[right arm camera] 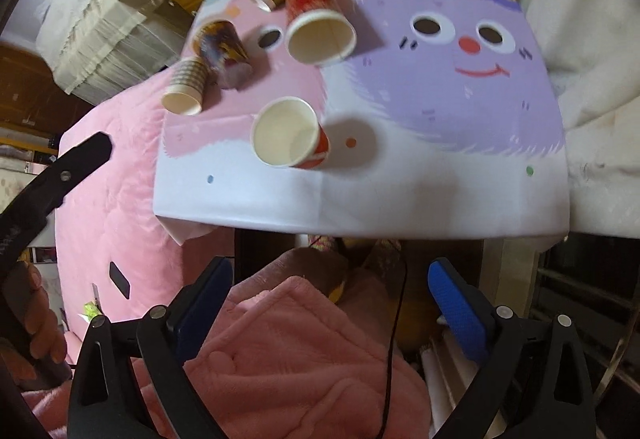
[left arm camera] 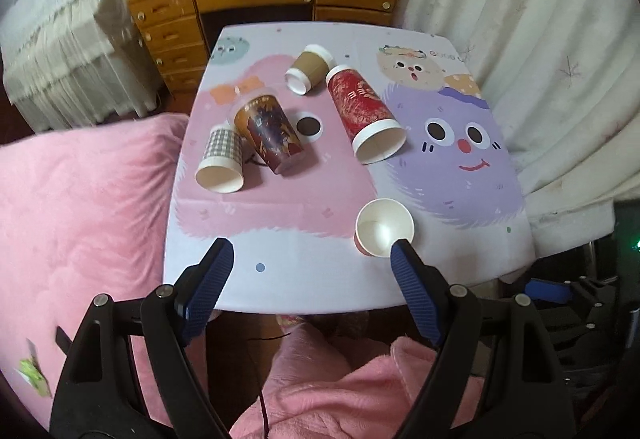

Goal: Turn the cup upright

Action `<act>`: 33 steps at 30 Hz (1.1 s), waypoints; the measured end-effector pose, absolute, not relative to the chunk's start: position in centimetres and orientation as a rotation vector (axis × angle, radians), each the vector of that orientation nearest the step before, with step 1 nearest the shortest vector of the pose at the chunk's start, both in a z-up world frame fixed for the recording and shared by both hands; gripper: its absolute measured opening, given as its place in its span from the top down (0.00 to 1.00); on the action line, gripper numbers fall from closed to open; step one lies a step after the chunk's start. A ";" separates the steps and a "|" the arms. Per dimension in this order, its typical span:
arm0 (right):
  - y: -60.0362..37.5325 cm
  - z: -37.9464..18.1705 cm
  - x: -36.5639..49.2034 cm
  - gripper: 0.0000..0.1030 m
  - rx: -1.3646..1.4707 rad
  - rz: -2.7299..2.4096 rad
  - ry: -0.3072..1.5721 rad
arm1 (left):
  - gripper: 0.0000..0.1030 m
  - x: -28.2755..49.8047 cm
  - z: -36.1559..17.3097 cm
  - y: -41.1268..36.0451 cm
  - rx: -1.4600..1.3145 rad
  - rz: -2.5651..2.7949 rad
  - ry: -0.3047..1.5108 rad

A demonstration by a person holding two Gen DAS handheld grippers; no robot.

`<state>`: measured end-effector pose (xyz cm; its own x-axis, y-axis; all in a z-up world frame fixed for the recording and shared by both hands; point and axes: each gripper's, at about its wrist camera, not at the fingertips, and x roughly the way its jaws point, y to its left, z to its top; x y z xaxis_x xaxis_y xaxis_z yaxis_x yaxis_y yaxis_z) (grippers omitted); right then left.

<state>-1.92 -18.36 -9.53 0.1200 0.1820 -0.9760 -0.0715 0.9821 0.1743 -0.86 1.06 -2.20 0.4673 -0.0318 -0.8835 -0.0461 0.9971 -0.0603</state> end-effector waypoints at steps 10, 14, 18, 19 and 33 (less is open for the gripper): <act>-19.1 -4.1 -3.0 0.01 0.120 0.090 1.137 | 0.23 -2.4 -3.2 0.4 -0.035 0.136 1.060; -18.6 -2.7 -3.1 0.01 0.071 0.090 1.087 | 0.23 -2.3 -3.2 0.2 -0.048 0.132 1.043; -17.7 -1.2 -3.8 0.01 0.032 0.098 1.008 | 0.23 -2.1 -2.7 0.0 -0.050 0.121 1.012; -17.5 -0.7 -4.0 0.01 0.026 0.097 0.988 | 0.23 -2.1 -2.5 0.0 -0.052 0.120 1.005; -17.2 -0.4 -5.0 0.00 0.024 0.096 0.990 | 0.02 -3.7 -0.8 0.2 -0.089 0.111 0.942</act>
<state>-4.96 -17.15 -0.42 0.5452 0.0920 -0.8333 -0.0697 0.9955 0.0643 -3.69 0.20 -0.82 0.5835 0.0564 -0.8102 -0.1337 0.9906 -0.0273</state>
